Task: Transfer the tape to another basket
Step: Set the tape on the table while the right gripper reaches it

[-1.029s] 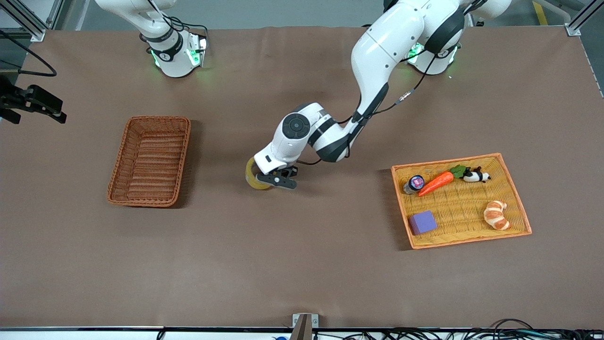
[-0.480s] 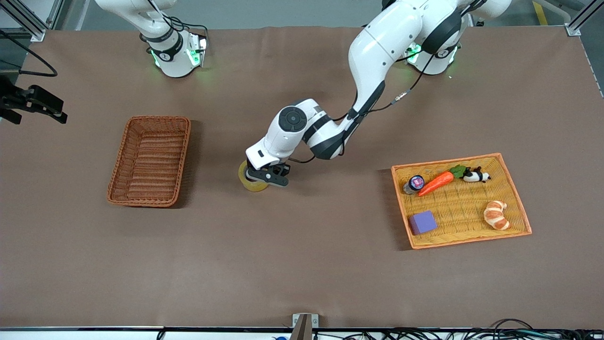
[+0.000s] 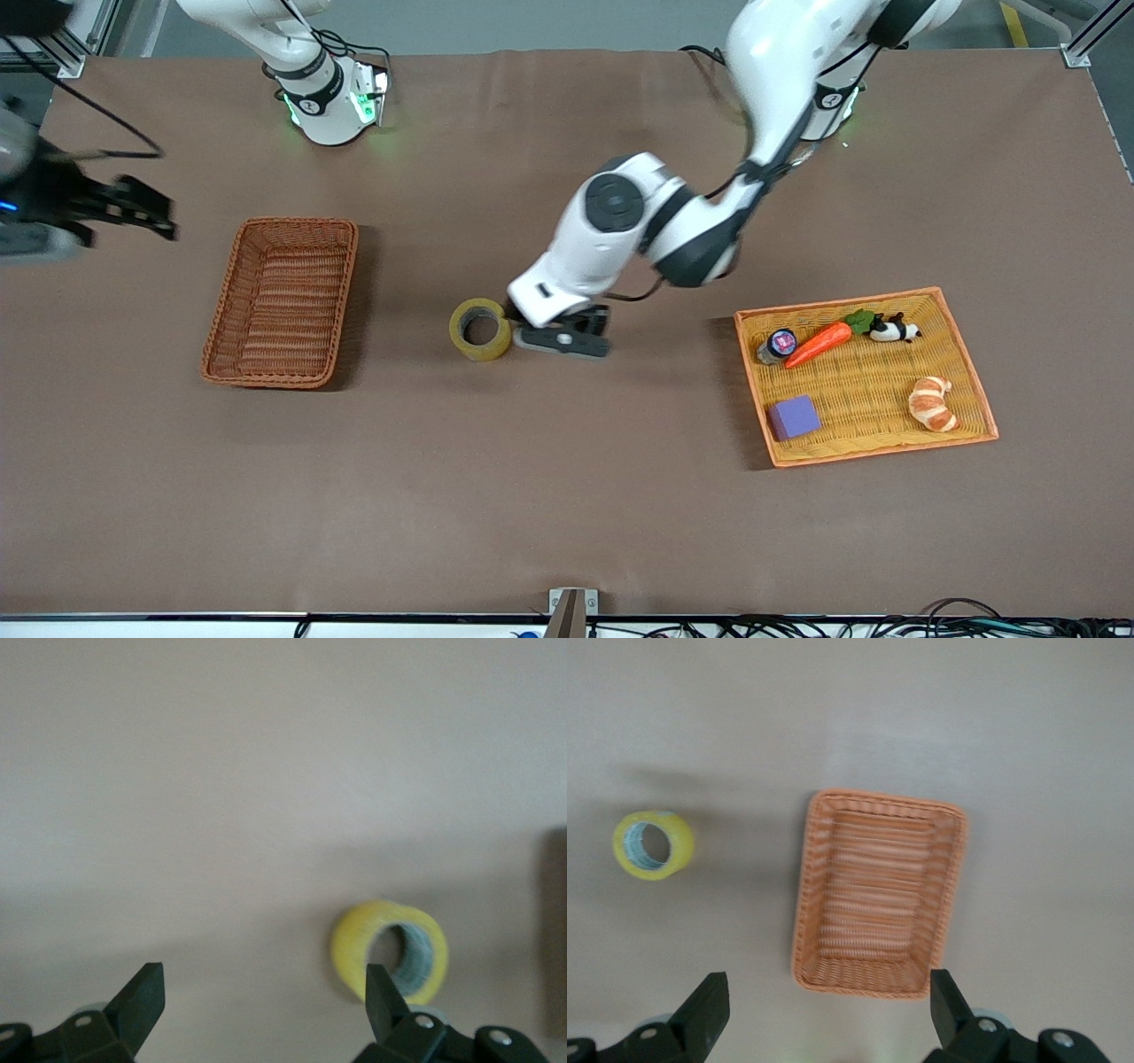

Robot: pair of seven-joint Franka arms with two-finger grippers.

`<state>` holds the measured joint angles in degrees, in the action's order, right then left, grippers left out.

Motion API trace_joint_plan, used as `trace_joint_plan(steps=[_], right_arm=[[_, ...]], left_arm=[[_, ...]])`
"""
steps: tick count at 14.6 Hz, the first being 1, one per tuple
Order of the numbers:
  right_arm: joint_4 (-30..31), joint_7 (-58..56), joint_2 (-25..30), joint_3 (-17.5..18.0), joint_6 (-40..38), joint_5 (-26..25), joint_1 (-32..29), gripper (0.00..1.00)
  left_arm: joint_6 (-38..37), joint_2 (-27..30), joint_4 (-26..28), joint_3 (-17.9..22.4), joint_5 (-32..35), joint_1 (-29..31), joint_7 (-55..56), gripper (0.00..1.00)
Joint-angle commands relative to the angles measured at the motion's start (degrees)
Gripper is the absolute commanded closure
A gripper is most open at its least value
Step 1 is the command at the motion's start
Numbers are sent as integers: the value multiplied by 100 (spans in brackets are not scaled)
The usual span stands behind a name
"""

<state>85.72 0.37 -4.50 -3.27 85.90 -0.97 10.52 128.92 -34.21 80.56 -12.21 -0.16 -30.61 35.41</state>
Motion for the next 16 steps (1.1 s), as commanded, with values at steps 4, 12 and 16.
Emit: trace_joint_plan(steps=[4,12,16], right_arm=[[1560,1411,-550,-25,2182,44,1389,0],[2667,2389,-1826,-34,4827,-26,2367,0],[2871,2389,-2055,-60,5357,-44,2332,0]], left_arm=[[-1119,2065,1515,-44,-19,1486,-716,0],[-3100,3201,1341,-18,-81,2902,-2696,0],[-3565,3184,752,-9,-63,3140,-2785,0]])
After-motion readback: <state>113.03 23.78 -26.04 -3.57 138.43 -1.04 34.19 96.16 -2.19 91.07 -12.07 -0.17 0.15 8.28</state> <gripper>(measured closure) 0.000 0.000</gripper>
